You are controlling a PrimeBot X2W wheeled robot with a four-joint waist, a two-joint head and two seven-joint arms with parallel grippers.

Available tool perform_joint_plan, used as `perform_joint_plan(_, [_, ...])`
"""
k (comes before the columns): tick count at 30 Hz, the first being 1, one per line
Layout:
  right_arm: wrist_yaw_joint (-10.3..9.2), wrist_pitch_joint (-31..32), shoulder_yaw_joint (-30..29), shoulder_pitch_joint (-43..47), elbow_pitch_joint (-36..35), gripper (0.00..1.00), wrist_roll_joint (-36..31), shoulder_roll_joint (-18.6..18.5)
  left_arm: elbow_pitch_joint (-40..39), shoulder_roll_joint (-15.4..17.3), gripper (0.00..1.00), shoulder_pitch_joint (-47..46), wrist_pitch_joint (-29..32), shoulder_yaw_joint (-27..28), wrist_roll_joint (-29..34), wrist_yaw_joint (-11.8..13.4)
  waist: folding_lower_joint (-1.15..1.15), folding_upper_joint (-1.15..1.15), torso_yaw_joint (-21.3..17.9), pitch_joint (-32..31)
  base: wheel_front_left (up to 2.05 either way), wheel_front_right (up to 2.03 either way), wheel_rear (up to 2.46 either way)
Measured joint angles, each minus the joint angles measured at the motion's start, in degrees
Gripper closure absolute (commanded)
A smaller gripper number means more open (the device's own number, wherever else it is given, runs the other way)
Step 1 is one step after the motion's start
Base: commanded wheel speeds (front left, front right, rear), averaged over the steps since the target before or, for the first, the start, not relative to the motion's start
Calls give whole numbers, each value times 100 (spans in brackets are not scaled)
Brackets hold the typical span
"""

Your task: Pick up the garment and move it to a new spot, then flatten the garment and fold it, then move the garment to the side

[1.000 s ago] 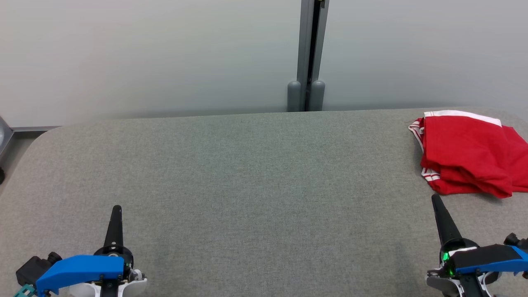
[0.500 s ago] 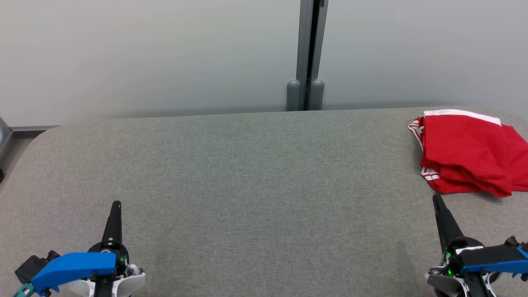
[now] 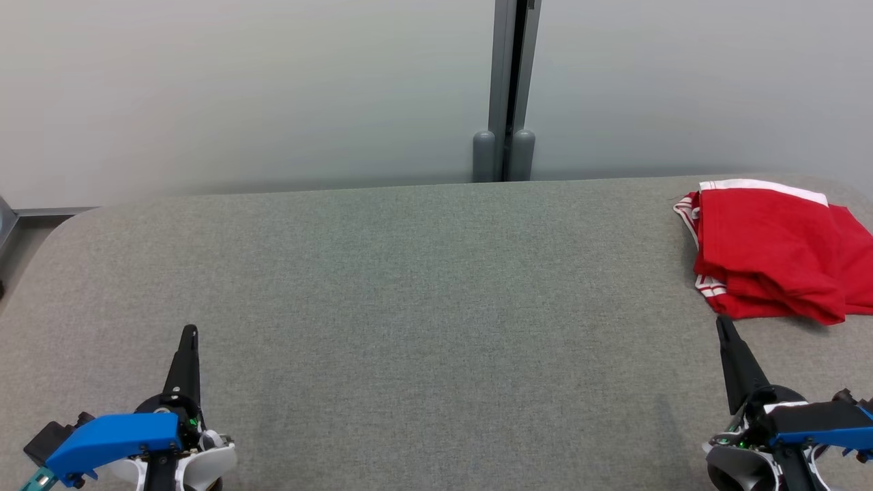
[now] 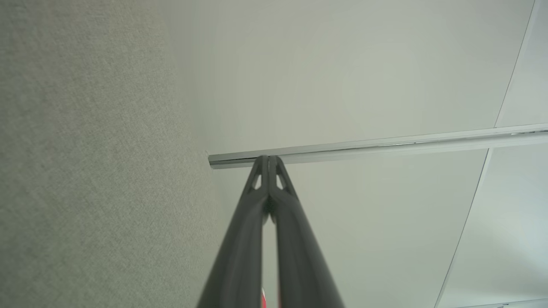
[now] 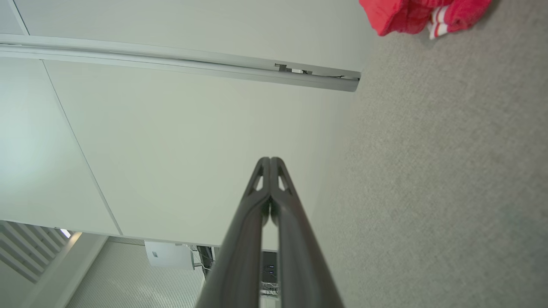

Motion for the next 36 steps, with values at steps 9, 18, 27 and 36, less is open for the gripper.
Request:
perform_joint_plan(9, [0,55,-20,-20,22,100,370,0,-11,-1,100,-60,92,47,-347,-3,0,0,-8,11,0,0,0])
perform_joint_plan(18, [0,97,-34,-29,40,100,626,0,-21,-2,100,-86,148,69,-578,-29,0,0,-14,18,0,0,0])
perform_joint_plan(27, [0,97,-34,-30,41,100,626,0,-21,-2,100,-86,148,69,-578,-29,0,0,-14,18,0,0,0])
perform_joint_plan(36, [0,97,-34,-31,41,100,626,0,-21,-2,100,-86,148,69,-578,-29,0,0,-14,18,0,0,0])
